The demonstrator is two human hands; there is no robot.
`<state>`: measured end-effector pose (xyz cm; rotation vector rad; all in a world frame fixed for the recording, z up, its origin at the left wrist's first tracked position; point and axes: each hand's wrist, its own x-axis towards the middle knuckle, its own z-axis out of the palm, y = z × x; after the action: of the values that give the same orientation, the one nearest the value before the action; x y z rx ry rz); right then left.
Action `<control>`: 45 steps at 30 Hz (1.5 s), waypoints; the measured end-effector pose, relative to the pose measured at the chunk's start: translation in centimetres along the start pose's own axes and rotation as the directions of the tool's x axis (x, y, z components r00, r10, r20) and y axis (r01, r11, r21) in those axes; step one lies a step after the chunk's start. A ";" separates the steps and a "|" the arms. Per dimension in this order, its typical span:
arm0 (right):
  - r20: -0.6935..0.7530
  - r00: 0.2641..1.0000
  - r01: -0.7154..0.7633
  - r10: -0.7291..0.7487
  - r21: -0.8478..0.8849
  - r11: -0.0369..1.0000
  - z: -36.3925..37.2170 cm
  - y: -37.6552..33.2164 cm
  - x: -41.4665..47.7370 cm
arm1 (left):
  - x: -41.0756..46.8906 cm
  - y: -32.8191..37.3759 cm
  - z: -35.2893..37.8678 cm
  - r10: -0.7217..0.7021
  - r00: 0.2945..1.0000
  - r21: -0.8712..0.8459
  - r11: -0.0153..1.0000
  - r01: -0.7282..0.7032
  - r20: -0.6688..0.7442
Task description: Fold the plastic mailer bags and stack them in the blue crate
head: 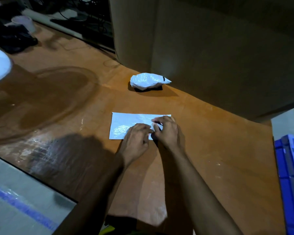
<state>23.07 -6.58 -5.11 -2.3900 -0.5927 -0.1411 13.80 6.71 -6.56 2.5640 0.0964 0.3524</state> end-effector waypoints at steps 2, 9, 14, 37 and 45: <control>-0.127 0.989 -0.070 0.079 0.069 0.995 1.0 -0.2 -1.4 | -0.1 0.0 -0.8 -0.066 0.995 0.167 0.983 0.078 -0.073; -0.072 0.997 0.011 -0.011 -0.004 1.000 0.9 -0.7 -1.4 | -0.9 0.4 -1.3 -0.183 0.983 0.395 0.904 0.164 0.009; -0.113 0.993 0.038 -0.039 -0.012 0.999 2.2 -2.6 -5.7 | -1.0 0.2 -2.2 -0.148 0.987 0.336 0.934 0.121 0.055; 0.323 0.859 0.401 -0.398 0.060 0.914 5.0 -5.0 1.1 | -5.5 -3.0 -2.4 -0.157 0.987 0.244 0.957 0.156 -0.015; 0.559 0.635 0.651 -0.533 -0.016 0.759 5.0 -3.2 4.0 | -5.8 -3.3 -1.8 -0.127 0.991 0.175 0.976 0.133 -0.045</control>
<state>24.95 0.22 -6.13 -2.3295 -1.7234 0.1933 7.74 9.67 -8.15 2.7108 0.3200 0.3505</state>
